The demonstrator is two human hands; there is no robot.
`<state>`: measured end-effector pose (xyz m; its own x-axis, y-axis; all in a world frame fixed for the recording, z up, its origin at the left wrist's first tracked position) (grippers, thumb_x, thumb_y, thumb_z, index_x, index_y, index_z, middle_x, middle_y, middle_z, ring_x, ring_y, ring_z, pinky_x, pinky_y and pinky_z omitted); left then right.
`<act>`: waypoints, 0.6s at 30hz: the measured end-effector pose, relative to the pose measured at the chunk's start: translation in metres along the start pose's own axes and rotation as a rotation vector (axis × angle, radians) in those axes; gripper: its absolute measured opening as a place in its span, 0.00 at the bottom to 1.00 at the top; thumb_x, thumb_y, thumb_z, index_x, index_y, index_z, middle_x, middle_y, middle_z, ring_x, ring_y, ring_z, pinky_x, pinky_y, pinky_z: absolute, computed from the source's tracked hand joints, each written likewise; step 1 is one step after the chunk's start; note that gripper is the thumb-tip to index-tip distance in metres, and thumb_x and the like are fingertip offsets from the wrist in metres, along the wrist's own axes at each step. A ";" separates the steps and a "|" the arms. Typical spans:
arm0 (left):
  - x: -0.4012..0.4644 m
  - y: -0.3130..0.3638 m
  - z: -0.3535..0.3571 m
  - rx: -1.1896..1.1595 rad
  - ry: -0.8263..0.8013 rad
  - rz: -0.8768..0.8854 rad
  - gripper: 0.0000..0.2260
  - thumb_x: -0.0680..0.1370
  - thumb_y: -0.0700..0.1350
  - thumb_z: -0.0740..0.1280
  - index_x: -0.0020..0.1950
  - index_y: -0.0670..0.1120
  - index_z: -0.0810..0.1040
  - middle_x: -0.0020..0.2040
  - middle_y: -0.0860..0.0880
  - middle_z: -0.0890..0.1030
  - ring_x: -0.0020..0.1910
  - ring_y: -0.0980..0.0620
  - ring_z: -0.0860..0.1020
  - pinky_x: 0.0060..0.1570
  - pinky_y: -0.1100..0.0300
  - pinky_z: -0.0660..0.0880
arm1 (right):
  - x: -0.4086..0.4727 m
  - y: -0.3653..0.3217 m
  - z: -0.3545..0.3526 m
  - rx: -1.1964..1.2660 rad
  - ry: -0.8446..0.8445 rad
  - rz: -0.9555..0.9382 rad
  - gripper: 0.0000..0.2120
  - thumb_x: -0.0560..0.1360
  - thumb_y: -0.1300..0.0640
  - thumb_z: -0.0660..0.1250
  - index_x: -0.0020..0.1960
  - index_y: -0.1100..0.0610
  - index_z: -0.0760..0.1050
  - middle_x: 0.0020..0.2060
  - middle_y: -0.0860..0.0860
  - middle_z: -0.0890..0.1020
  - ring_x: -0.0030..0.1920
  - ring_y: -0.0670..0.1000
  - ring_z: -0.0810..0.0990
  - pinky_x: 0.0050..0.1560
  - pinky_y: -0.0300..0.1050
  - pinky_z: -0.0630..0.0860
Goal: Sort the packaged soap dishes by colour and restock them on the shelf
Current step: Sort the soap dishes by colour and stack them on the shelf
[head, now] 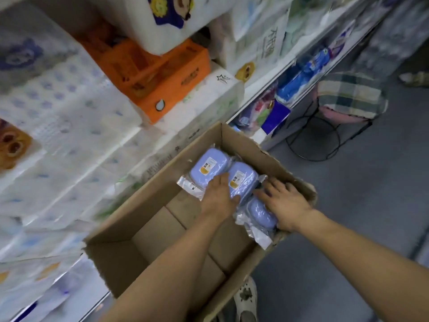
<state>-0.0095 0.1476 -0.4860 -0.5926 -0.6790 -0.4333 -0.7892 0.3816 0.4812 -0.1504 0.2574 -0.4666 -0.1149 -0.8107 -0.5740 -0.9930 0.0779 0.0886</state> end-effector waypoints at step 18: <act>-0.059 -0.014 -0.065 -0.139 0.174 -0.165 0.46 0.66 0.52 0.77 0.78 0.48 0.56 0.71 0.47 0.66 0.69 0.44 0.66 0.64 0.52 0.69 | -0.050 0.007 -0.063 0.715 0.204 0.025 0.44 0.63 0.51 0.74 0.74 0.49 0.56 0.69 0.48 0.64 0.70 0.51 0.60 0.66 0.46 0.66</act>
<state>0.0475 0.1415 -0.4172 -0.4120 -0.8268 -0.3829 -0.8359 0.1758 0.5199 -0.1496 0.2616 -0.3860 -0.1991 -0.8901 -0.4101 -0.7733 0.3997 -0.4922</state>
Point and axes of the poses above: each hand's wrist, its own x-axis towards the middle knuckle, its own z-axis out of the palm, y = z × x, the point moved 3 cm from there along x, towards the middle knuckle
